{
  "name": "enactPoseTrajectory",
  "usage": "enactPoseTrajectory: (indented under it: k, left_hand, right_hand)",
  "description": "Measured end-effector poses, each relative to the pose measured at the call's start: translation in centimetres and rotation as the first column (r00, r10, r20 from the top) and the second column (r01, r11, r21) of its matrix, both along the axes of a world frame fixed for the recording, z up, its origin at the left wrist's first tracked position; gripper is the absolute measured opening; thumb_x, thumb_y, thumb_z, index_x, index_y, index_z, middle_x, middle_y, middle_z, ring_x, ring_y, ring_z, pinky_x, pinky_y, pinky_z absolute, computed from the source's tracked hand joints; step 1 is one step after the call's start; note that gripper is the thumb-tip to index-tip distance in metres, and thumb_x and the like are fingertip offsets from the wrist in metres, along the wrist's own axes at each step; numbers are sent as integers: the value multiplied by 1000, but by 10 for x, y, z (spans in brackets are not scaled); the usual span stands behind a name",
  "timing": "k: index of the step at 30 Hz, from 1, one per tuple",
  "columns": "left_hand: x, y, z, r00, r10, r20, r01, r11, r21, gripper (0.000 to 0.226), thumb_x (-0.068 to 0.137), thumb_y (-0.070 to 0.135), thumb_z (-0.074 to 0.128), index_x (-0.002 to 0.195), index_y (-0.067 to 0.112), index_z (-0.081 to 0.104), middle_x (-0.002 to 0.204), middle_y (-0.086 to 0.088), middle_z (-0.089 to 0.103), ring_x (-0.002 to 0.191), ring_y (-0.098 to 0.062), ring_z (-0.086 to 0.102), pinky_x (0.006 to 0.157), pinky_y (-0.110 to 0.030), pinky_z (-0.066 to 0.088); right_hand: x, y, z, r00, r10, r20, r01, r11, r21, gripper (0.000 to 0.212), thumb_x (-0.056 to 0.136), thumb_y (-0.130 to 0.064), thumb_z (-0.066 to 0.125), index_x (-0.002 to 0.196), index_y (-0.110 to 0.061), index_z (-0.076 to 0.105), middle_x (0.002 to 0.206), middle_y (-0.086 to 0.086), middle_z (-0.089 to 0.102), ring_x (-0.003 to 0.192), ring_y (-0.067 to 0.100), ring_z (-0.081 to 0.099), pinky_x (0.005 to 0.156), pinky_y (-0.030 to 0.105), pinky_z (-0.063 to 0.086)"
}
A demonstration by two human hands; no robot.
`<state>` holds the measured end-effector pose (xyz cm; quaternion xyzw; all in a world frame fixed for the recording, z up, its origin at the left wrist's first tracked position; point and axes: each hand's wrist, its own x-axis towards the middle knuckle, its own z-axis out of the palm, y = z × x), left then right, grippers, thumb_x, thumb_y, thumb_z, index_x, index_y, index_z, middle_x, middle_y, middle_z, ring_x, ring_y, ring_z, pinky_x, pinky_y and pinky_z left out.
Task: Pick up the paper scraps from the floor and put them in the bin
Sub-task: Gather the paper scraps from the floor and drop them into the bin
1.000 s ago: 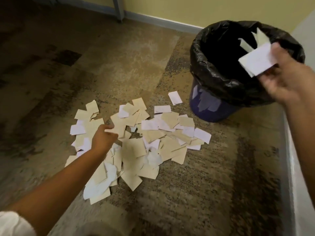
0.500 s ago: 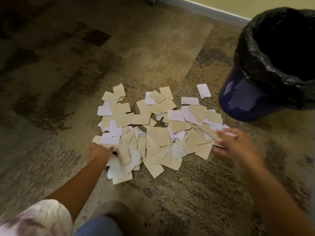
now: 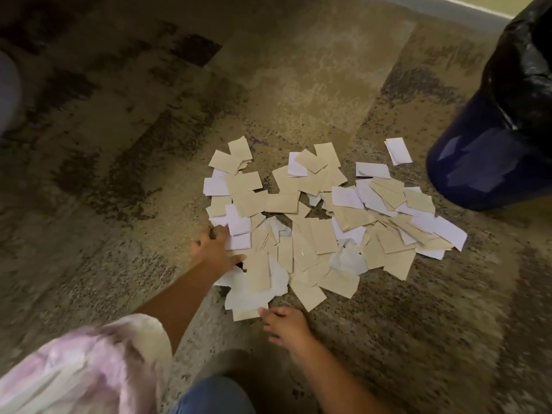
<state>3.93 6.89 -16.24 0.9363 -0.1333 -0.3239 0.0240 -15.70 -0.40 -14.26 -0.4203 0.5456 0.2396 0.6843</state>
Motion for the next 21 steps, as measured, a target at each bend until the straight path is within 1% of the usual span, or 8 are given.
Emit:
enactPoseTrajectory:
  k: [3, 6, 10, 12, 15, 17, 19, 21]
  left_hand:
    - [-19, 0, -3, 986, 167, -8, -167, 983, -74, 78, 76, 48, 70, 142, 37, 30, 144, -8, 22, 129, -36, 30, 103, -43, 37]
    - [-27, 3, -5, 914, 387, -121, -404, 890, -212, 81, 74, 32, 77, 141, 23, 32, 141, -17, 36, 124, -38, 43, 100, -45, 43]
    - [-36, -11, 1, 774, 591, -227, -633, 721, -280, 55, 74, 44, 74, 109, 10, 47, 117, -17, 60, 90, -29, 59, 78, -39, 51]
    - [-39, -20, 6, 774, 583, -247, -632, 741, -230, 54, 75, 52, 69, 106, 10, 51, 114, -17, 61, 75, -21, 55, 65, -31, 47]
    - [-44, -34, 7, 863, 455, -217, -488, 862, -133, 68, 78, 54, 66, 122, 4, 53, 123, -18, 59, 103, -31, 59, 80, -34, 50]
    - [-50, -44, 8, 902, 365, -233, -398, 910, -118, 68, 82, 50, 63, 125, 0, 52, 126, -18, 58, 113, -32, 57, 80, -34, 48]
    - [-57, -53, 9, 899, 321, -297, -377, 914, -151, 65, 85, 44, 61, 127, -4, 50, 130, -20, 55, 119, -33, 53, 91, -38, 47]
    - [-65, -57, 9, 848, 341, -406, -464, 847, -257, 53, 87, 33, 63, 125, -4, 54, 129, -21, 57, 117, -33, 54, 95, -42, 46]
  right_hand:
    - [13, 9, 0, 976, -213, -40, 216, 973, 76, 47, 85, -24, 68, 125, -6, 52, 120, 8, 61, 100, 19, 61, 84, 31, 51]
    - [23, 3, 2, 931, -356, -87, 361, 930, 64, 41, 85, -24, 69, 119, -8, 52, 122, 11, 58, 113, 28, 56, 82, 35, 52]
    - [25, -14, 2, 927, -359, -111, 357, 934, -37, 33, 87, -18, 67, 116, -7, 57, 122, 13, 58, 114, 29, 55, 74, 32, 52]
    - [21, -24, 0, 930, -355, -95, 353, 935, -42, 30, 87, -15, 66, 115, -7, 59, 122, 12, 60, 115, 28, 55, 77, 34, 53]
    - [10, -43, -2, 944, -321, -74, 314, 945, -94, 31, 86, -15, 67, 116, -9, 60, 117, 10, 63, 108, 25, 59, 75, 33, 54]
    - [0, -57, -3, 960, -272, -60, 259, 951, -166, 25, 86, -17, 67, 110, -10, 63, 114, 10, 64, 102, 24, 59, 70, 32, 53]
    - [-12, -71, -2, 974, -223, -47, 206, 950, -233, 16, 87, -18, 67, 101, -11, 64, 113, 13, 65, 98, 25, 60, 72, 34, 54]
    - [-22, -85, -1, 982, -185, -32, 168, 944, -284, 17, 87, -18, 66, 101, -8, 65, 113, 15, 66, 99, 27, 61, 78, 38, 56]
